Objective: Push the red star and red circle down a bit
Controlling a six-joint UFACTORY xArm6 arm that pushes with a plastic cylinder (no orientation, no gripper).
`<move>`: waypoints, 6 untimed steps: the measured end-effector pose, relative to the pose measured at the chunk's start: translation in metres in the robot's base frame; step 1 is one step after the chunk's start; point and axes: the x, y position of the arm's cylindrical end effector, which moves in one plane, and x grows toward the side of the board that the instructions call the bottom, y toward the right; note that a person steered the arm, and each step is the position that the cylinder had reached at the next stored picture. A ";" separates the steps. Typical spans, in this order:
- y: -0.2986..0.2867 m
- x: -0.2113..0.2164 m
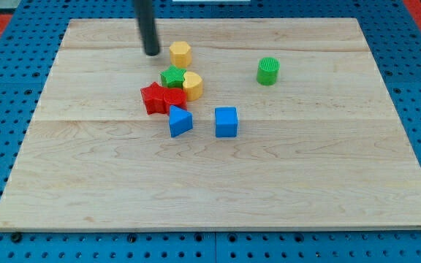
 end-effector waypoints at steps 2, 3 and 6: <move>0.082 0.009; -0.028 -0.003; -0.005 0.122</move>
